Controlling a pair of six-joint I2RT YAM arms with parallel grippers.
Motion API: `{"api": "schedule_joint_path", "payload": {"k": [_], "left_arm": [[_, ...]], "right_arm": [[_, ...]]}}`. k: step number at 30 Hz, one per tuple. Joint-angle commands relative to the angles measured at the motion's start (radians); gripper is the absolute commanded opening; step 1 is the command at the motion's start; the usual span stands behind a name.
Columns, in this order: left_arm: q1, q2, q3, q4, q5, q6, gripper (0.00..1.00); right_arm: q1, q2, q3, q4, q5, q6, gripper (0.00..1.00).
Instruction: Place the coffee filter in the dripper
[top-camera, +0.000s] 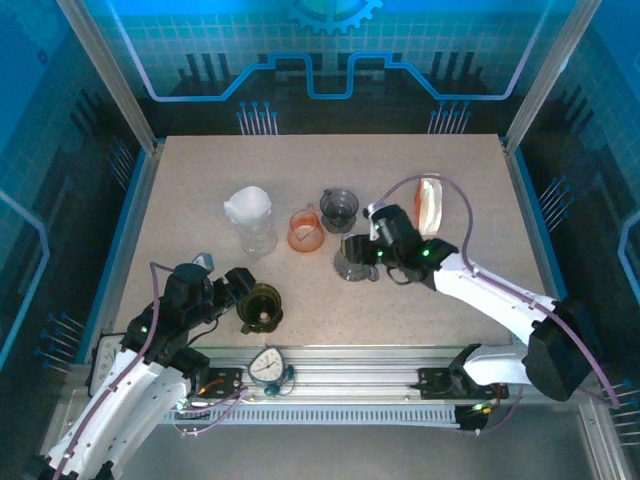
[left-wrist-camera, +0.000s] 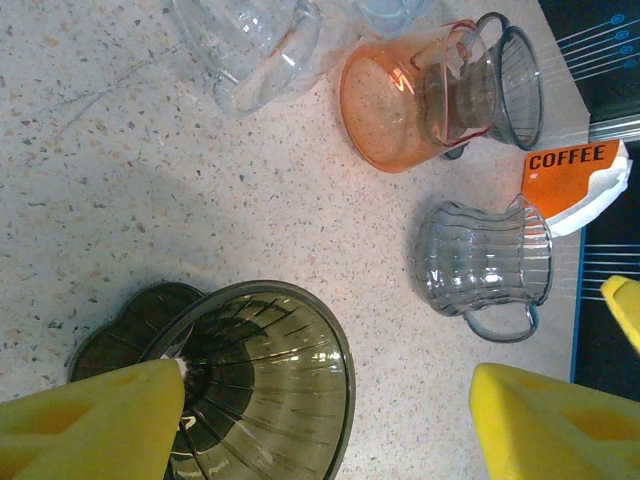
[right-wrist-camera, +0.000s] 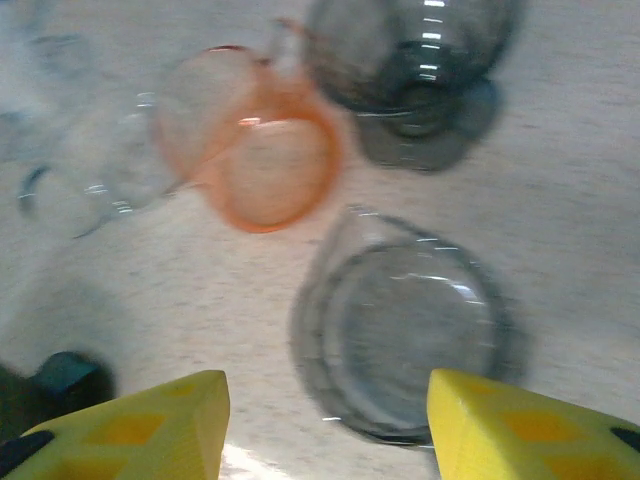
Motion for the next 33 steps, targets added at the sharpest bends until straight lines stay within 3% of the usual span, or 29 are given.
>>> {"api": "schedule_joint_path", "payload": {"k": [1, 5, 15, 20, 26, 33], "left_arm": [[0.007, 0.017, 0.010, 0.029, 0.029, 0.032, 0.77], [0.007, 0.017, 0.014, 0.024, 0.035, 0.031, 0.77], [0.007, 0.018, 0.001, 0.022, 0.043, 0.026, 0.77], [0.007, 0.024, 0.002, 0.026, 0.043, 0.029, 0.77], [0.007, 0.029, 0.004, 0.026, 0.040, 0.036, 0.77], [0.007, 0.034, 0.004, 0.029, 0.032, 0.041, 0.77]], "right_arm": [[-0.077, 0.060, 0.092, -0.191, -0.058, -0.103, 0.56], [-0.138, 0.184, 0.175, -0.214, -0.104, -0.142, 0.54], [-0.143, 0.327, 0.215, -0.216, -0.123, -0.169, 0.38], [-0.138, 0.326, 0.209, -0.229, -0.130, -0.172, 0.23], [-0.090, 0.272, 0.185, -0.281, -0.091, -0.186, 0.09], [0.058, 0.193, 0.158, -0.350, 0.058, -0.193, 0.07]]}}
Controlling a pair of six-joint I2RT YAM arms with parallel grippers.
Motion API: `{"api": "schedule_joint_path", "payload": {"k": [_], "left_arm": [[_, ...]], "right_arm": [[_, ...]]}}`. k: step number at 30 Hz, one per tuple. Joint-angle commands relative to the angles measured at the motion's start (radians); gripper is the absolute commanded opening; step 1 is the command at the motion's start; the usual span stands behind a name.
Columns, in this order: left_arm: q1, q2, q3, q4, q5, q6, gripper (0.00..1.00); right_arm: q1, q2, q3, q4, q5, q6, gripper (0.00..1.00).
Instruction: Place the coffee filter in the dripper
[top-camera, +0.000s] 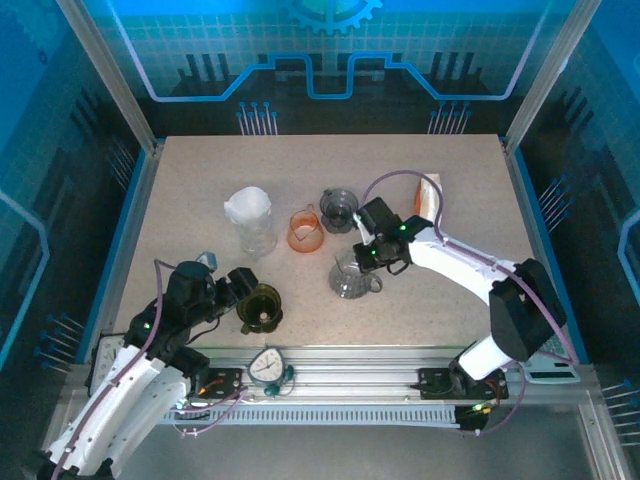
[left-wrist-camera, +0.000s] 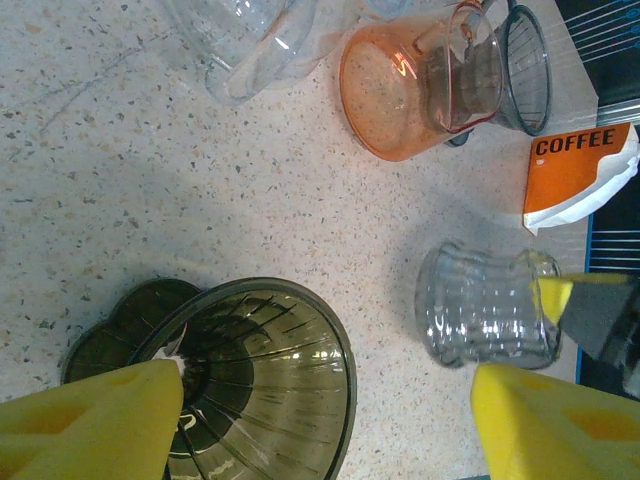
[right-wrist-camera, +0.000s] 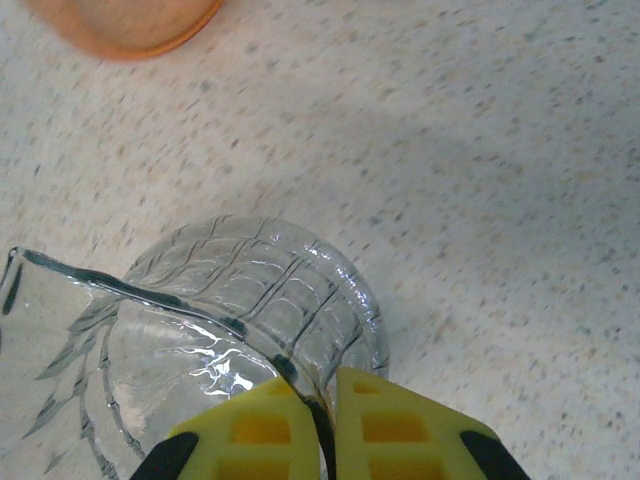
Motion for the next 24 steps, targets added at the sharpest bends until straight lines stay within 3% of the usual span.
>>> {"api": "schedule_joint_path", "payload": {"k": [1, 13, 14, 16, 19, 24], "left_arm": [[0.006, 0.007, 0.003, 0.016, 0.010, 0.021, 0.77], [0.006, 0.069, 0.036, -0.062, -0.029, 0.018, 0.75], [0.006, 0.082, 0.041, -0.073, -0.032, 0.018, 0.73], [0.006, 0.111, 0.056, -0.110, -0.047, 0.020, 0.67], [0.006, 0.141, 0.072, -0.153, -0.061, 0.017, 0.59], [0.006, 0.164, 0.097, -0.235, -0.117, 0.008, 0.51]], "right_arm": [[0.068, -0.045, -0.007, -0.059, 0.090, -0.009, 0.07], [0.184, -0.007, -0.069, 0.028, 0.095, 0.066, 0.11], [0.186, -0.007, -0.073, 0.034, 0.095, 0.069, 0.13], [0.187, -0.013, -0.078, 0.048, 0.096, 0.076, 0.33], [0.187, -0.054, -0.100, 0.077, 0.108, 0.085, 0.52], [0.187, -0.135, -0.135, 0.101, 0.131, 0.102, 0.59]]}}
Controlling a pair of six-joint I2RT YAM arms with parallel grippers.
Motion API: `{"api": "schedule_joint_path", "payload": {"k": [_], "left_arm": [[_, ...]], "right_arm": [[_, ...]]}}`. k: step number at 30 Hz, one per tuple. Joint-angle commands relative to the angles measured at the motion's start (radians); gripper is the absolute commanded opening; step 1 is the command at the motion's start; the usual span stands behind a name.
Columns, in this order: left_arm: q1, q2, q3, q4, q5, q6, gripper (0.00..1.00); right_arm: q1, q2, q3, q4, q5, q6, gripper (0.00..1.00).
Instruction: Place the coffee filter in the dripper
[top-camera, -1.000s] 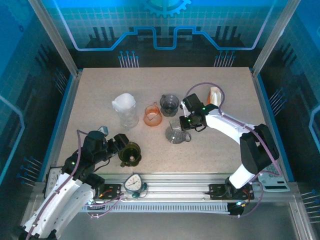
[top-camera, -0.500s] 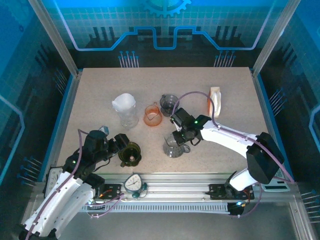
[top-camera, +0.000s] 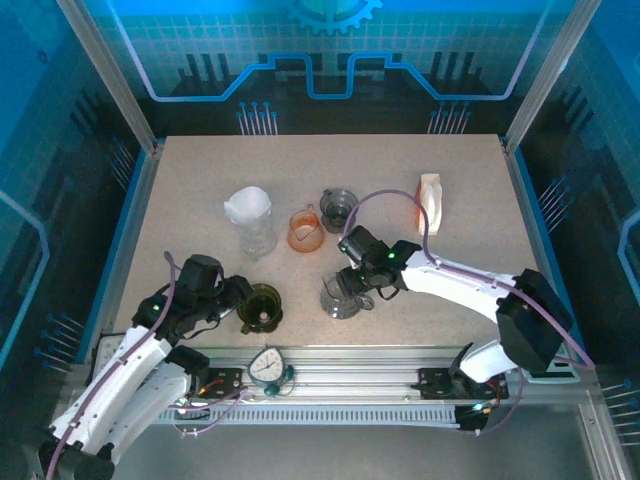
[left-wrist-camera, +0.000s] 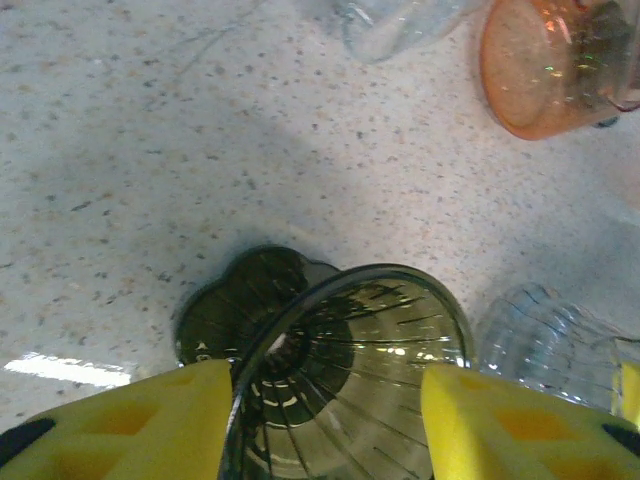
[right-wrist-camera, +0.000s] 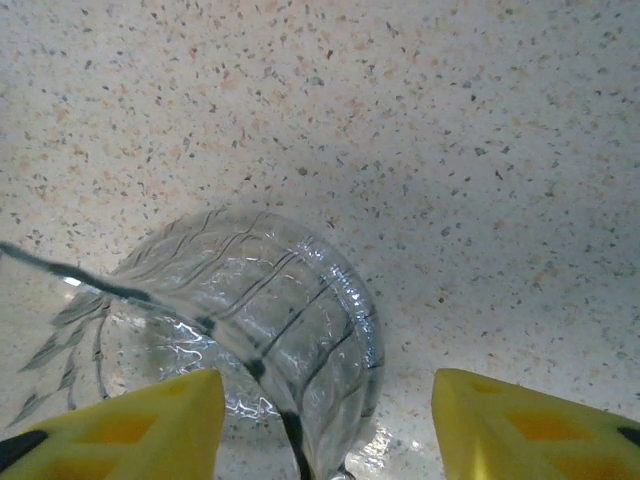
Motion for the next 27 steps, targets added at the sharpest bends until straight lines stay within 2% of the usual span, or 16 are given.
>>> {"api": "schedule_joint_path", "payload": {"k": [1, 13, 18, 23, 27], "left_arm": [[0.006, 0.011, 0.039, -0.092, -0.054, 0.005, 0.49], [-0.026, 0.099, -0.019, -0.037, -0.012, 0.030, 0.25], [-0.052, 0.132, 0.006, -0.075, -0.013, 0.062, 0.24], [-0.117, 0.194, 0.018, -0.075, -0.024, 0.060, 0.24], [-0.146, 0.246, 0.037, -0.084, -0.032, 0.068, 0.15]], "right_arm": [[0.010, -0.080, -0.026, 0.039, 0.036, 0.029, 0.59], [-0.047, -0.217, -0.120, 0.045, 0.056, 0.057, 0.60], [-0.099, -0.263, -0.158, 0.042, 0.050, 0.060, 0.61], [-0.131, -0.275, -0.202, 0.054, 0.044, 0.074, 0.61], [-0.135, -0.296, -0.224, 0.060, 0.043, 0.079, 0.61]]}}
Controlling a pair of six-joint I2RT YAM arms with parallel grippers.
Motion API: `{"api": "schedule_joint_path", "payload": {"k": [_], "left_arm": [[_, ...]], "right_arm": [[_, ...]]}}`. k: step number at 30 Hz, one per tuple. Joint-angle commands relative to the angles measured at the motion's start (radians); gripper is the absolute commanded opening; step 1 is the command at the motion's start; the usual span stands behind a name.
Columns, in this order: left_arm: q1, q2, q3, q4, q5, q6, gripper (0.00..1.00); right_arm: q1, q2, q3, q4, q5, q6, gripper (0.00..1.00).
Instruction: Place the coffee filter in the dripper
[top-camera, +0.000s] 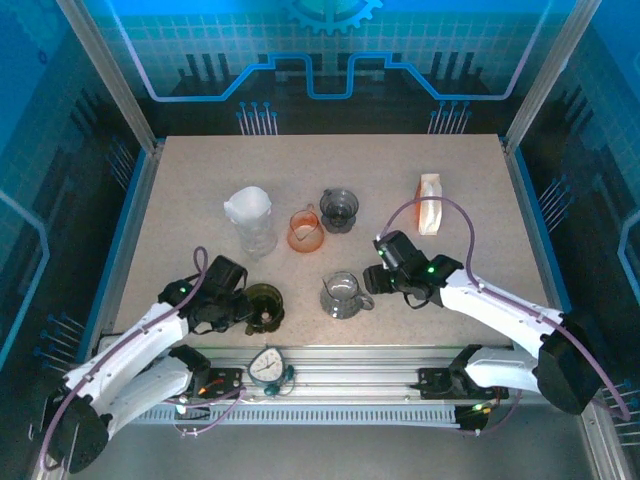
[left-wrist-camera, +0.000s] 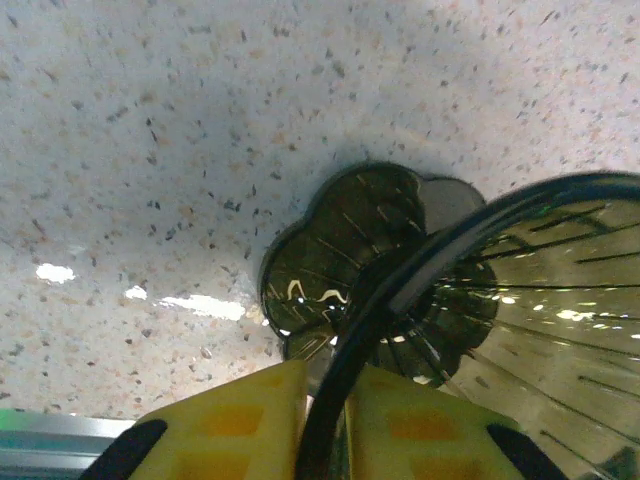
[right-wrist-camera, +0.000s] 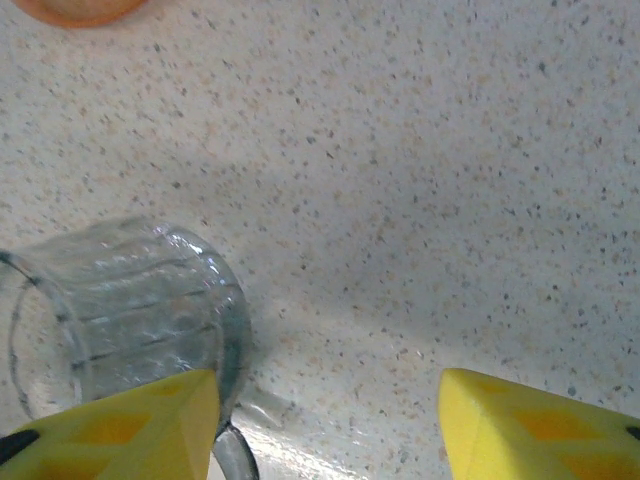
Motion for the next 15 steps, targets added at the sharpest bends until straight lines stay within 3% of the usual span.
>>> {"api": "schedule_joint_path", "payload": {"k": [1, 7, 15], "left_arm": [[-0.018, 0.021, 0.045, -0.036, -0.010, 0.019, 0.12], [-0.027, 0.010, 0.097, -0.039, -0.006, 0.023, 0.00], [-0.102, 0.038, 0.269, -0.018, 0.015, 0.073, 0.00]], "right_arm": [[-0.016, -0.034, -0.014, 0.005, 0.006, 0.018, 0.61], [-0.046, -0.065, -0.053, 0.004, 0.019, 0.025, 0.62], [-0.099, -0.093, -0.127, 0.017, 0.043, 0.032, 0.62]]}}
